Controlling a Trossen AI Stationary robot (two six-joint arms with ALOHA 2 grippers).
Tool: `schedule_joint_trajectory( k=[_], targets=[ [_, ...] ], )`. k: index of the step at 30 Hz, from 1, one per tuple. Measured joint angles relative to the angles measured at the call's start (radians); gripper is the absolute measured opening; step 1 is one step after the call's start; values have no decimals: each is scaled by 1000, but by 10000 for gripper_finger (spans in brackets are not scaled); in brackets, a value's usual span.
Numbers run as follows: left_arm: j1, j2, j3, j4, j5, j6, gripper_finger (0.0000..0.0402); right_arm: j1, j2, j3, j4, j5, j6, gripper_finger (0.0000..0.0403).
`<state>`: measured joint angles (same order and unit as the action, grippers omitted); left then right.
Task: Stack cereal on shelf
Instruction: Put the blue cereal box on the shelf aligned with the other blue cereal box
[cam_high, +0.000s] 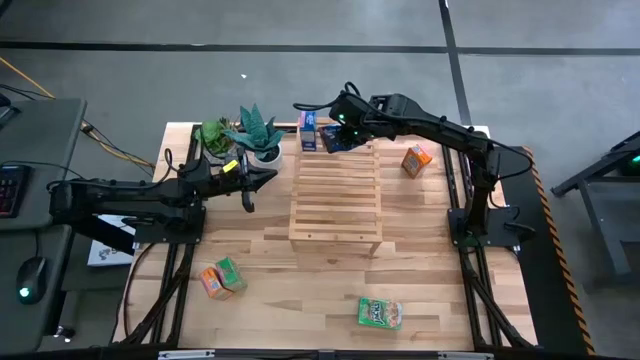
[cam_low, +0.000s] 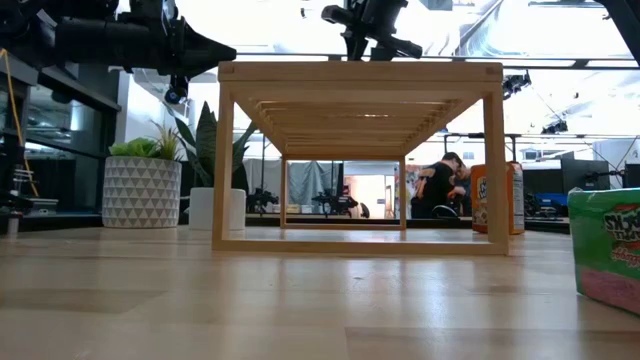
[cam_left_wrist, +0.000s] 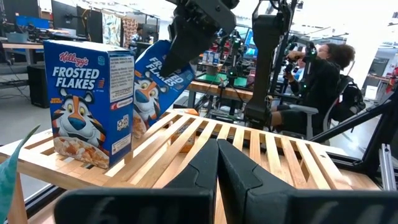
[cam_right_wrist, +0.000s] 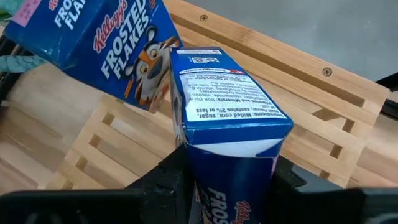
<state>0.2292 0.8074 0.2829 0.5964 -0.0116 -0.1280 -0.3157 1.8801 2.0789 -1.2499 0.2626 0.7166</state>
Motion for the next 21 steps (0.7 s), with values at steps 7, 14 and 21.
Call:
schedule_joint_trajectory(
  k=[7,14,21],
  targets=[
    [0,0,0,0,0,0,0,-1,0,0,0,22,-3,186],
    [0,0,0,0,0,0,0,-1,0,0,26,21,-2,218],
    [0,0,0,-1,0,0,0,-5,0,0,90,13,0,220]
  ],
)
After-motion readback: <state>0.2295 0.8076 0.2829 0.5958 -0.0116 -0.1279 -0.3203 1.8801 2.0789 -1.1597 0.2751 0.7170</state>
